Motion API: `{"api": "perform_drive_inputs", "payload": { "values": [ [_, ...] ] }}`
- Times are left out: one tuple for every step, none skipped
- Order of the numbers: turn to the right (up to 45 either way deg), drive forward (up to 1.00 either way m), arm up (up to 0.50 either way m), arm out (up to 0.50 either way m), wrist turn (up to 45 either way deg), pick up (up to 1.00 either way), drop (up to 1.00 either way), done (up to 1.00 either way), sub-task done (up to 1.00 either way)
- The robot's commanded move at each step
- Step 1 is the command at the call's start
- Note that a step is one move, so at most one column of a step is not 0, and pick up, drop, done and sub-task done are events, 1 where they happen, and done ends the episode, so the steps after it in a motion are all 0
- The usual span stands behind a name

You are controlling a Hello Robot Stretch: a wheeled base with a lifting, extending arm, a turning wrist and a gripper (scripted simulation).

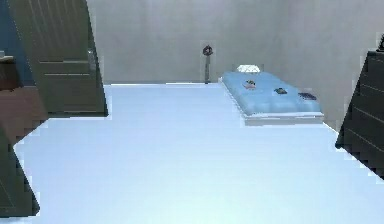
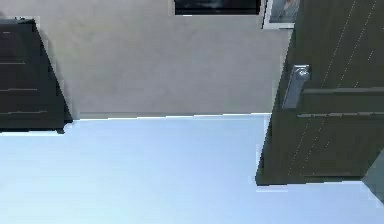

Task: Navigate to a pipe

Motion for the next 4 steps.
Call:
{"api": "perform_drive_inputs", "payload": {
  "values": [
    [0.0,0.40,0.00,0.00,0.0,0.00,0.00,0.00,0.00],
    [-36.0,0.00,0.00,0.00,0.0,0.00,0.00,0.00,0.00],
    [0.0,1.00,0.00,0.00,0.0,0.00,0.00,0.00,0.00],
    [0.0,0.35,0.00,0.00,0.0,0.00,0.00,0.00,0.00]
  ]
}}
